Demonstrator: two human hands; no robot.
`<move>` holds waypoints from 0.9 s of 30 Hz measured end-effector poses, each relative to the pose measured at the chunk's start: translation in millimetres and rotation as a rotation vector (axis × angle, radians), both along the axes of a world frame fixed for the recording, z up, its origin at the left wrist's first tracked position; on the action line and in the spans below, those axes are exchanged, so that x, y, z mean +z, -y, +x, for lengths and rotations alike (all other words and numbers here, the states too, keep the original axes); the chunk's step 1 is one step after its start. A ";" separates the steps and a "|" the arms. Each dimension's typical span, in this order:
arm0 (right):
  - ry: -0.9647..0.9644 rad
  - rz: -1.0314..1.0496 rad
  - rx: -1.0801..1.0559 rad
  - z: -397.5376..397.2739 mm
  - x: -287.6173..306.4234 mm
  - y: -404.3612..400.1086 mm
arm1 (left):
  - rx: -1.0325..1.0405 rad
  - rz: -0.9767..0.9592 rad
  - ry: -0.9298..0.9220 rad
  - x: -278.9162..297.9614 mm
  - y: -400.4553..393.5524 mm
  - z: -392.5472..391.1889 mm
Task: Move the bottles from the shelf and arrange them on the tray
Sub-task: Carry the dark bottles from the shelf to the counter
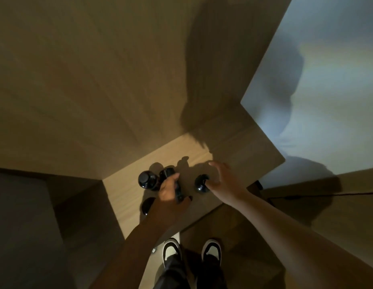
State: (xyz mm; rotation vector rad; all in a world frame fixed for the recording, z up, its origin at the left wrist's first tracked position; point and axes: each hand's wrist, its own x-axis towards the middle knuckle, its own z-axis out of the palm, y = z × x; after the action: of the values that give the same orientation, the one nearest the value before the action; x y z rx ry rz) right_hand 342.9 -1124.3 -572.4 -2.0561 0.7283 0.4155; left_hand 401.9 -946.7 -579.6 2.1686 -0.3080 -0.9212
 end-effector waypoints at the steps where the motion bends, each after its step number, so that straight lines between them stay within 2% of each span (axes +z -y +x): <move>1: 0.005 -0.010 0.011 2.9 -10.7 0.2 | -0.008 -0.020 -0.031 -9.6 2.4 1.7; 8: 0.043 -0.040 0.080 -8.6 -67.4 -4.8 | -0.089 -0.020 -0.098 -53.7 3.8 2.3; 15: 0.097 -0.105 0.106 -15.1 -78.6 -2.0 | -0.115 0.005 -0.102 -65.1 6.7 8.2; 19: 0.082 -0.099 0.043 -14.5 -54.8 9.5 | -0.103 -0.068 -0.132 -56.5 12.3 7.9; 22: 0.136 -0.106 0.101 -8.7 -19.1 13.7 | -0.157 -0.114 -0.076 -47.7 19.8 6.8; 27: 0.212 0.082 0.140 6.1 35.1 13.0 | -0.151 -0.281 -0.024 -34.1 24.4 10.4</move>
State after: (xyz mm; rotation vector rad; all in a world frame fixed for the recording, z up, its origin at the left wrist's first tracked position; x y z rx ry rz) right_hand 349.0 -1137.4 -537.3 -2.0428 0.4352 0.2944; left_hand 412.3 -971.1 -613.7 1.8946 -0.5606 -0.9261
